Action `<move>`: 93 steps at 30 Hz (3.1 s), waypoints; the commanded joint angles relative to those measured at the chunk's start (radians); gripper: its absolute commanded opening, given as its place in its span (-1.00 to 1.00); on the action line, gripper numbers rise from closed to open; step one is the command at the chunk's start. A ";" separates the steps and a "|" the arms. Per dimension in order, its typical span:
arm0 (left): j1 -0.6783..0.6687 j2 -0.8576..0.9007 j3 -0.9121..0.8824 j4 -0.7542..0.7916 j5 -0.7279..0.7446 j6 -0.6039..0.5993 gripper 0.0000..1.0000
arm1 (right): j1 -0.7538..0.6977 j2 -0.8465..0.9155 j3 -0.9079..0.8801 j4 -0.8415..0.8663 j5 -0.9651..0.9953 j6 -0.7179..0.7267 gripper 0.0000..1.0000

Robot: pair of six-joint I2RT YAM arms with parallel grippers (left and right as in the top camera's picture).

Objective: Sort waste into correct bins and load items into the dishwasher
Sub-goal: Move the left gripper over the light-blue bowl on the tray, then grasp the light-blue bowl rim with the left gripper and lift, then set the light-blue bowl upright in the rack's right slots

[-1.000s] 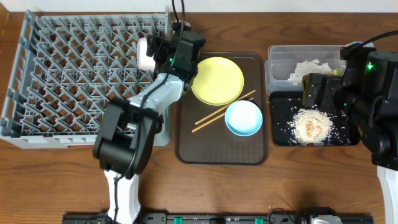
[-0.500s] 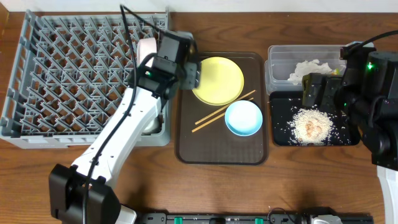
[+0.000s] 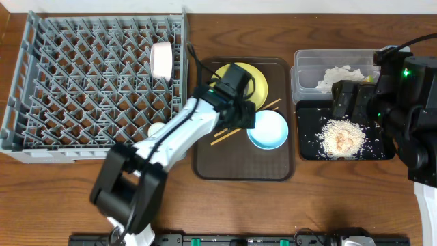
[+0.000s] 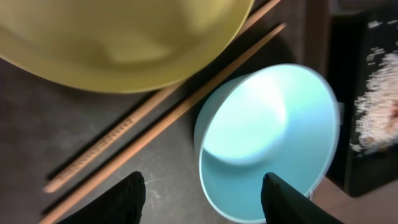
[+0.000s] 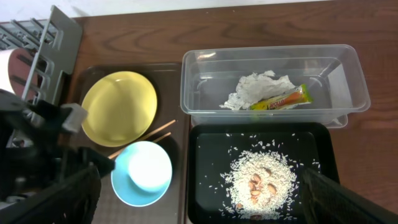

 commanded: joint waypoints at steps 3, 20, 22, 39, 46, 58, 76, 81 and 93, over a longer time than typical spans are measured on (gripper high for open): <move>-0.007 0.093 -0.011 -0.002 0.016 -0.130 0.19 | -0.009 0.001 0.003 -0.001 0.008 0.004 0.98; -0.108 0.109 -0.011 0.027 -0.124 -0.269 -0.23 | -0.009 0.001 0.003 -0.001 0.008 0.004 0.99; -0.109 0.110 -0.011 0.027 -0.144 -0.288 -0.24 | -0.009 0.001 0.003 -0.001 0.008 0.004 0.98; -0.106 0.145 -0.011 0.028 -0.146 -0.325 -0.85 | -0.009 0.001 0.003 -0.001 0.008 0.004 0.99; -0.106 0.072 -0.011 0.069 -0.121 -0.183 -0.85 | -0.009 0.001 0.003 -0.001 0.008 0.004 0.99; -0.043 -0.171 -0.011 -0.006 -0.529 0.037 -0.85 | -0.009 0.001 0.003 -0.001 0.008 0.004 0.99; 0.158 -0.202 -0.011 0.028 -1.478 0.394 -0.85 | -0.009 0.001 0.003 -0.001 0.008 0.004 0.98; 0.209 -0.190 -0.011 0.065 -1.630 0.429 -0.86 | -0.009 0.001 0.003 -0.001 0.008 0.004 0.98; 0.214 -0.187 -0.053 0.050 -1.740 0.362 -0.85 | -0.009 0.001 0.003 -0.001 0.008 0.004 0.98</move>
